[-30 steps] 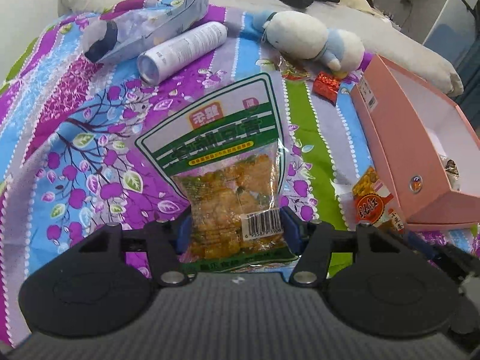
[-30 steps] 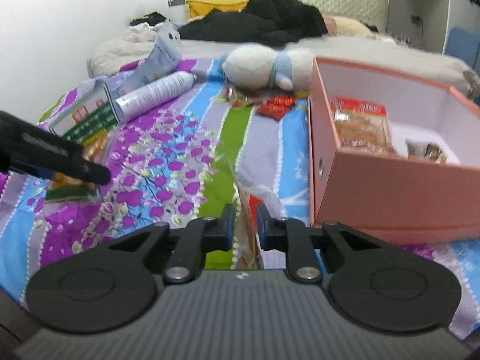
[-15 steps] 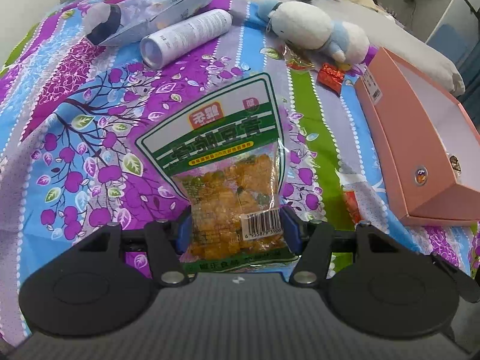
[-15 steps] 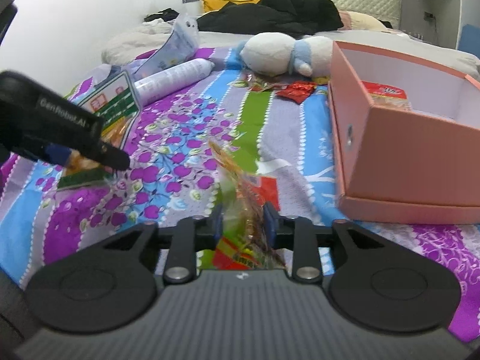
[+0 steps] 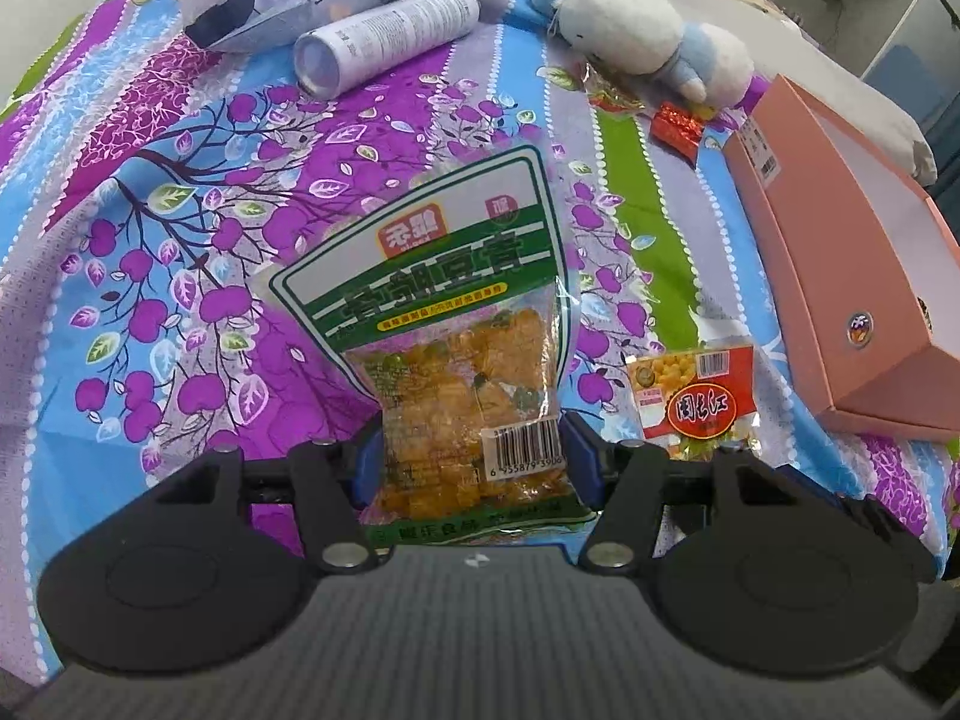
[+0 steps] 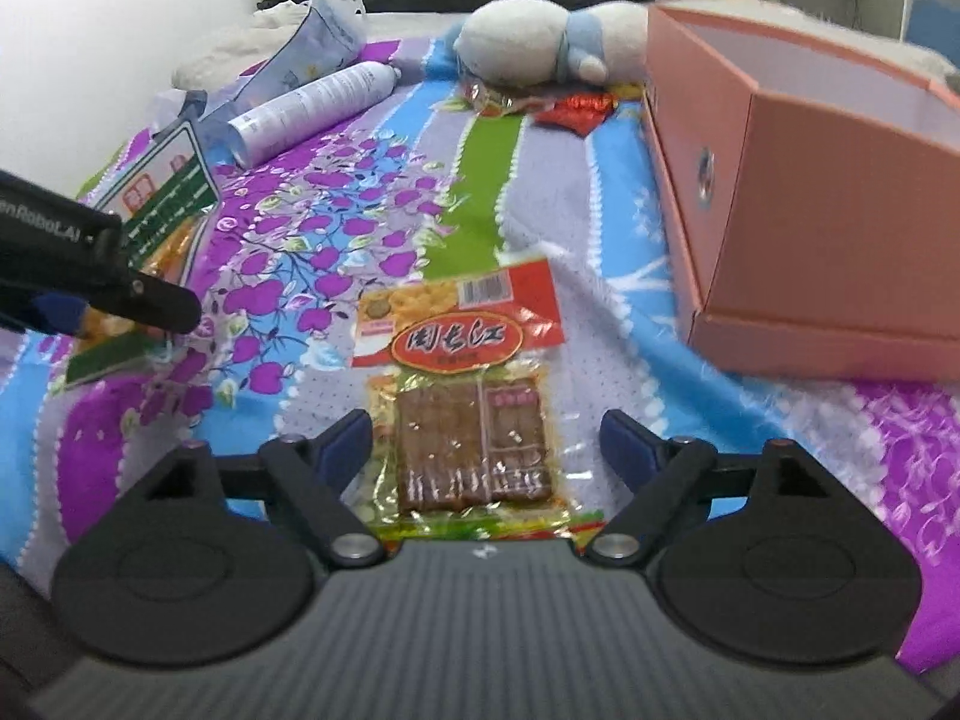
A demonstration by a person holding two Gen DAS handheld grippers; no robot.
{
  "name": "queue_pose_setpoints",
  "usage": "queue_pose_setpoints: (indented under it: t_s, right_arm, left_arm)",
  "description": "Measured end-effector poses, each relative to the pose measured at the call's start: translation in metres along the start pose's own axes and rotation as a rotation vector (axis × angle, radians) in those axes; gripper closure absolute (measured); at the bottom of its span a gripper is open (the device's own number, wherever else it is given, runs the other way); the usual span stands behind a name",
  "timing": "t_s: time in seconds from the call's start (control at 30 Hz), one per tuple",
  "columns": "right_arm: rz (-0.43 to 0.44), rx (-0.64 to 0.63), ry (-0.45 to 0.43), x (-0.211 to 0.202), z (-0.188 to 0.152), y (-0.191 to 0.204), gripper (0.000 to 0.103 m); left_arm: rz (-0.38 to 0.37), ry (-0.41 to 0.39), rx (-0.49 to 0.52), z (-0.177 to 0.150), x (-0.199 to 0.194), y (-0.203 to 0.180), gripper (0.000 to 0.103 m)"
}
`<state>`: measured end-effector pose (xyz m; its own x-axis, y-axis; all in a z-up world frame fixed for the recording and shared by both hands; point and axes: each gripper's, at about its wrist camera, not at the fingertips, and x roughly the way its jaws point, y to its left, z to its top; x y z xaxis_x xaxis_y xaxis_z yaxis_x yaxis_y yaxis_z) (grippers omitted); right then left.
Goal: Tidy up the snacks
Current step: 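Lift the green packet with the left tool while the right tool grasps the meat-strip packet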
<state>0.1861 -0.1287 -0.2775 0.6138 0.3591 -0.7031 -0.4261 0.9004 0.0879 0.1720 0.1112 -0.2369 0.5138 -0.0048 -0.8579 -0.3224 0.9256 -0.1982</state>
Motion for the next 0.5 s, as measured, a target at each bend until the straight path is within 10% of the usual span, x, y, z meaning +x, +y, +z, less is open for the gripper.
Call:
queue_pose_setpoints:
  t_s: [0.17,0.33,0.5]
  right_arm:
    - [0.017,-0.049,0.008,0.005,-0.003,0.005,0.016]
    - [0.042,-0.068,-0.005,-0.003,0.005,0.005,0.054]
    - [0.027,-0.067,-0.011,-0.01,0.009,0.006,0.058]
  left_arm:
    - [-0.002,0.006,0.011,-0.002,0.003,-0.004,0.038]
    - [-0.012,0.0,0.026,-0.002,-0.001,-0.01,0.038]
    - [-0.032,-0.02,0.037,0.002,-0.013,-0.018,0.038]
